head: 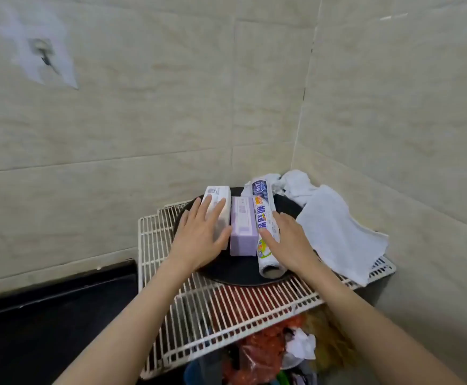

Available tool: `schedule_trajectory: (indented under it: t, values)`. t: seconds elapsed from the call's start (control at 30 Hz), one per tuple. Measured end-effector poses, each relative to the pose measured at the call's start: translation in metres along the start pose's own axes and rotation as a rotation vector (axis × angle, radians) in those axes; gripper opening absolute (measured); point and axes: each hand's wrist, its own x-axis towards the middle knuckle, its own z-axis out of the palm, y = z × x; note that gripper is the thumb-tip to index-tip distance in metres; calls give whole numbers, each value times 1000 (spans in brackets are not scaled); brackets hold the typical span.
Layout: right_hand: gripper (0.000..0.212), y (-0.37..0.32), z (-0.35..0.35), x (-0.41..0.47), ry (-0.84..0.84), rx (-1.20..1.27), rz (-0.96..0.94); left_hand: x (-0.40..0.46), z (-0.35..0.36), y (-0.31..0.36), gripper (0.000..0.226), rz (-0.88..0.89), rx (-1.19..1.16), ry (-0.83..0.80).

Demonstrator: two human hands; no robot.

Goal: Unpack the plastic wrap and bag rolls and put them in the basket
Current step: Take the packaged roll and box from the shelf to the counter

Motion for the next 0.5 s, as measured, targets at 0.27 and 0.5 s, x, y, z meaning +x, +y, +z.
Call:
schedule_trajectory:
  t: [0.27,0.5]
  values:
    - [38,4,24,37,-53,387,271,34,23,-8,73,-223,-239,-41]
    - [48,4,31,44,-39,732,395,38,27,-6,66,-319,-363,16]
